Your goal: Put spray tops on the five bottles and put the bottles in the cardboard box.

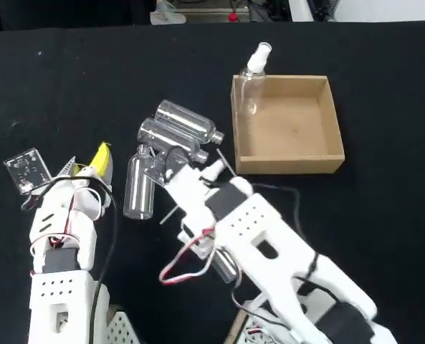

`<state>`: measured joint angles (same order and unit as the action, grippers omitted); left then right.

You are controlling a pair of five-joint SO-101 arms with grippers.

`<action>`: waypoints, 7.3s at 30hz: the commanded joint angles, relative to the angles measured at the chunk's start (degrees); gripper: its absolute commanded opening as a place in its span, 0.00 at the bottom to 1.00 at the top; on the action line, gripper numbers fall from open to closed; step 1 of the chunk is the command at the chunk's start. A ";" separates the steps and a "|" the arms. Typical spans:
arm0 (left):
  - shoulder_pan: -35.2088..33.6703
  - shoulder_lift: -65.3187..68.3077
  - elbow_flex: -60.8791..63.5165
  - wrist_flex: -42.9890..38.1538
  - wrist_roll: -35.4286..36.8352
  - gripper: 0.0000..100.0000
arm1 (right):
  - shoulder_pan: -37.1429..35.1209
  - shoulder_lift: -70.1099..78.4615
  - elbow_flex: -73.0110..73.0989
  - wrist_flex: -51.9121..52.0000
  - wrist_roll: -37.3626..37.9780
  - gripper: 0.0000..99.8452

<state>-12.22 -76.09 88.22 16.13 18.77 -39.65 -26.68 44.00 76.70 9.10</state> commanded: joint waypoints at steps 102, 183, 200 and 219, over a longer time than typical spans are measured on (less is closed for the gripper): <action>3.03 -0.44 -2.42 -1.32 -0.18 0.23 | 88.00 51.47 -68.00 24.26 32.26 0.01; 39.16 40.00 -48.75 42.55 -29.54 0.03 | 86.33 -39.78 -2.95 4.84 20.57 0.01; 42.24 40.00 -25.01 14.51 9.76 0.31 | 88.26 -39.78 -2.77 3.34 20.66 0.01; 42.07 47.91 -21.32 4.57 16.53 0.30 | 88.18 -39.78 -2.59 3.52 20.31 0.01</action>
<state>29.45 -31.08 69.41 22.46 34.95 48.26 -65.27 41.63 81.45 29.23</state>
